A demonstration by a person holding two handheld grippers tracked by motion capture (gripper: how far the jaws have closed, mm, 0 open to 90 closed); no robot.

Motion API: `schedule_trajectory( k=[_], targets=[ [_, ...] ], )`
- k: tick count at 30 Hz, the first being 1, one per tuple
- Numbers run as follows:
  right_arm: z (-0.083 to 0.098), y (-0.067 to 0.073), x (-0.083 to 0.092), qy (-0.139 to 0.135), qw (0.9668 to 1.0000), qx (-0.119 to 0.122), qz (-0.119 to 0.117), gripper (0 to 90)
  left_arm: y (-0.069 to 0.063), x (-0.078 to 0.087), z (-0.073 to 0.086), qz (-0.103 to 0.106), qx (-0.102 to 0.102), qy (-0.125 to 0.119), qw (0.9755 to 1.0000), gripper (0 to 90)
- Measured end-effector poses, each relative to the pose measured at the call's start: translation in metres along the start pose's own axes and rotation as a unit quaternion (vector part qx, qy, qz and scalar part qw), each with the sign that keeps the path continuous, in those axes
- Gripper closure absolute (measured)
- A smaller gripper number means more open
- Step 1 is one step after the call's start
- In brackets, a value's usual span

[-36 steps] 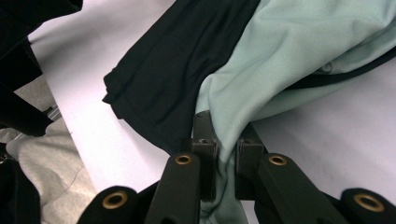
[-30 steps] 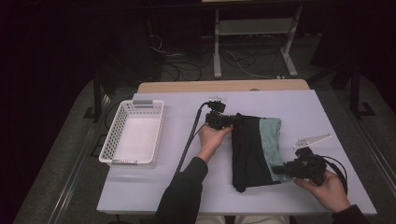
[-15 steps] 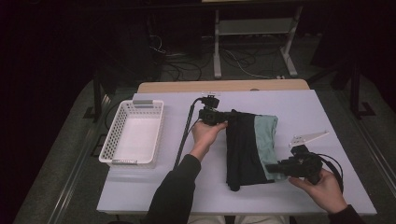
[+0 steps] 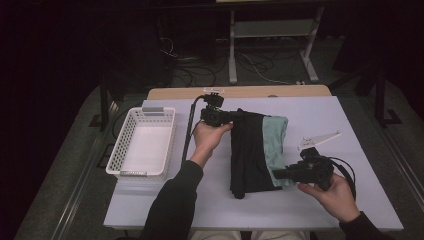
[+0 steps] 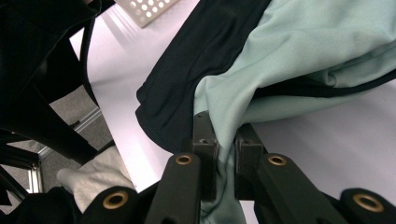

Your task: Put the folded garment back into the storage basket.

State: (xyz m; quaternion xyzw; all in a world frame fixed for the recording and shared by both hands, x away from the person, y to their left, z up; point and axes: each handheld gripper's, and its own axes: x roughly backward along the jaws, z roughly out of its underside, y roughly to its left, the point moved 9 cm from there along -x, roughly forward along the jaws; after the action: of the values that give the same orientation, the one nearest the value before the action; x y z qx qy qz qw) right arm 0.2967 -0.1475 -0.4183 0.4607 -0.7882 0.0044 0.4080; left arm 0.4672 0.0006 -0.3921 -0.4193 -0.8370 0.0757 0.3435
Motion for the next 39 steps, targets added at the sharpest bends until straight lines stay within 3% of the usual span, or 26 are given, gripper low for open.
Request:
schedule_trajectory(
  k=[39],
  targets=[
    [-0.047, 0.032, -0.019, -0.021, 0.999, 0.032, -0.025, 81.5, 0.016, 0.068, -0.025, -0.028, 0.001, -0.035, 0.999, 76.3]
  ],
)
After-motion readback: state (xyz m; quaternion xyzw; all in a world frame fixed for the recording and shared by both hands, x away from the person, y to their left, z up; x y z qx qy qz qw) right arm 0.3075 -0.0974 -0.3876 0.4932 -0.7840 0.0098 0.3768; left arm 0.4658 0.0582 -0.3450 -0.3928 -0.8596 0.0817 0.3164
